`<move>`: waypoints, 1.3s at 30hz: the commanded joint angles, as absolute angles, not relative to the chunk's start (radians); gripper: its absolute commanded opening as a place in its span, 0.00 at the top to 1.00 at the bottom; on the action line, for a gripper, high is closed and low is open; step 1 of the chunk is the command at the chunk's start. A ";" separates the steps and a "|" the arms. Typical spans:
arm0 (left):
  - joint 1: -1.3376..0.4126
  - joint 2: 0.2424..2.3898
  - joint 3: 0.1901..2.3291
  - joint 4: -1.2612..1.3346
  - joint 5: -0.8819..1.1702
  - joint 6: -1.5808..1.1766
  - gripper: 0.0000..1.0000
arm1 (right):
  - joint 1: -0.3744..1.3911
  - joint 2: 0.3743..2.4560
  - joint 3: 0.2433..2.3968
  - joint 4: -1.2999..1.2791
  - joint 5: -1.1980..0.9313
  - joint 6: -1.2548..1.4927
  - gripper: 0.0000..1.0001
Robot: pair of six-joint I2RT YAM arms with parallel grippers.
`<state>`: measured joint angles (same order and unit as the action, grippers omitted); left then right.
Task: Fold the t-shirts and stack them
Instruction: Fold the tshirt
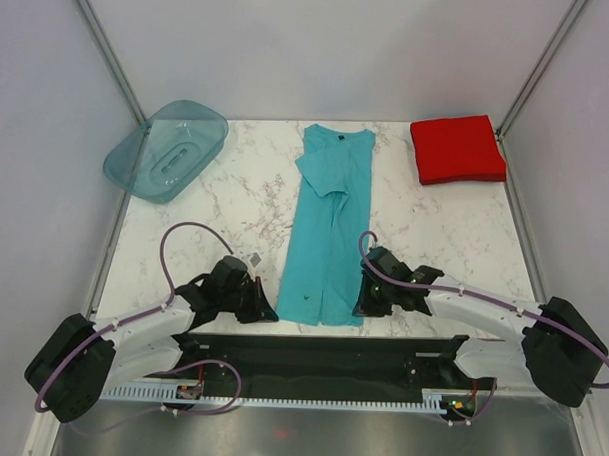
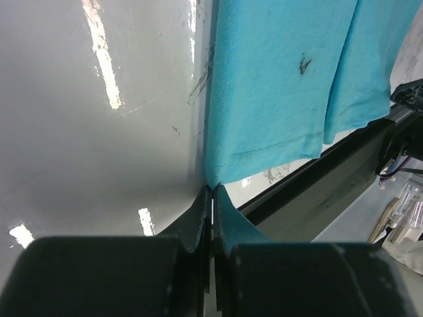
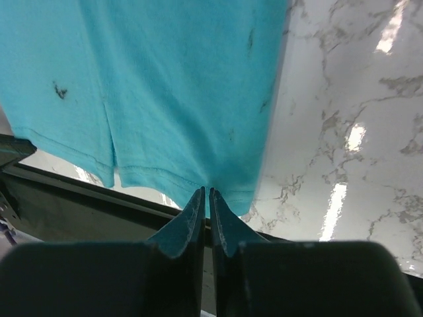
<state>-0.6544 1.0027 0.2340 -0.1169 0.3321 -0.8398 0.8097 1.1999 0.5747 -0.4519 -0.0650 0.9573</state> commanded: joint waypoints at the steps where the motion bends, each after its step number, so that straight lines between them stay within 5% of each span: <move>1: -0.664 0.999 0.224 -0.106 0.310 -0.871 0.98 | 0.857 1.215 0.574 -0.437 -0.026 0.991 0.87; 11: -0.669 0.977 0.216 -0.107 0.328 -0.874 0.91 | 0.936 1.232 0.567 -0.515 0.106 1.003 0.92; 21: -0.669 0.951 0.330 -0.237 0.334 -0.784 0.58 | 0.937 1.157 0.615 -0.532 0.064 1.006 0.75; 30: -0.667 1.008 0.370 -0.273 0.258 -0.729 0.55 | 0.931 1.221 0.604 -0.534 0.084 0.979 0.64; 39: -0.667 1.028 0.373 -0.272 0.261 -0.716 0.55 | 0.928 1.149 0.630 -0.526 0.031 0.986 0.65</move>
